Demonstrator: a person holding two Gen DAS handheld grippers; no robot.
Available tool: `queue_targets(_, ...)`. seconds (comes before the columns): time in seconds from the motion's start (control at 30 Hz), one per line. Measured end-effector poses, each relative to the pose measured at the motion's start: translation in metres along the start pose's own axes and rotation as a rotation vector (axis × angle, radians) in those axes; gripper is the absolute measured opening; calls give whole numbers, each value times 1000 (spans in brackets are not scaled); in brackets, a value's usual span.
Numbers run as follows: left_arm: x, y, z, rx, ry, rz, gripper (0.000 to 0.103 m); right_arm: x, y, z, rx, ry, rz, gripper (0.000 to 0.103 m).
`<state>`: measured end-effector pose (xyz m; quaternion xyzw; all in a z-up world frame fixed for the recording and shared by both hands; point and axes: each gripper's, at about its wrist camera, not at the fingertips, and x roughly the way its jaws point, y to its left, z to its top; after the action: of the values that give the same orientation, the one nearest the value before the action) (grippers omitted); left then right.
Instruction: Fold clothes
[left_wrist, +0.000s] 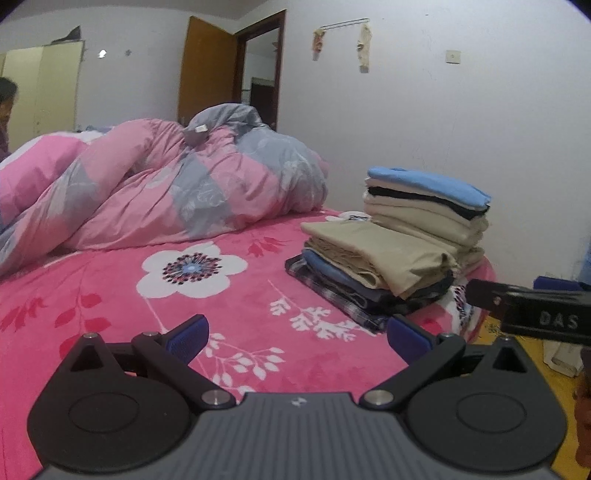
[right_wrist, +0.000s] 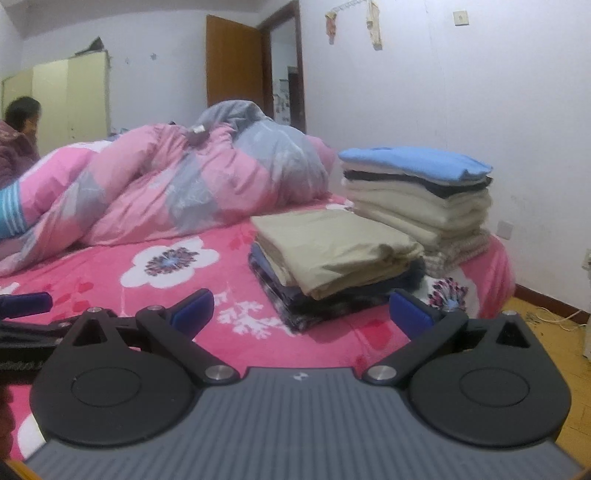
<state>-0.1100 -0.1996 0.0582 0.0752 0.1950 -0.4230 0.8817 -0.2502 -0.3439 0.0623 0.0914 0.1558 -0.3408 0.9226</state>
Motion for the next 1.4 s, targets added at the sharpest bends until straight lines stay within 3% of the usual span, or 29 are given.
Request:
queue_targets(0.27, -2, -6, -1, -13, 1, -7, 103, 7, -2, -4, 15, 47, -25, 102)
queue_targets(0.4, 1, -4, 0, -62, 34, 46, 103, 10, -4, -7, 20, 67, -46, 102)
queue_targets(0.87, 13, 20, -6, -244, 150, -36, 103, 17, 2, -13, 18, 116, -103, 102)
queue_targets(1.4, 39, -15, -9, -95, 209, -58, 103, 22, -5, -19, 1, 143, -148, 102)
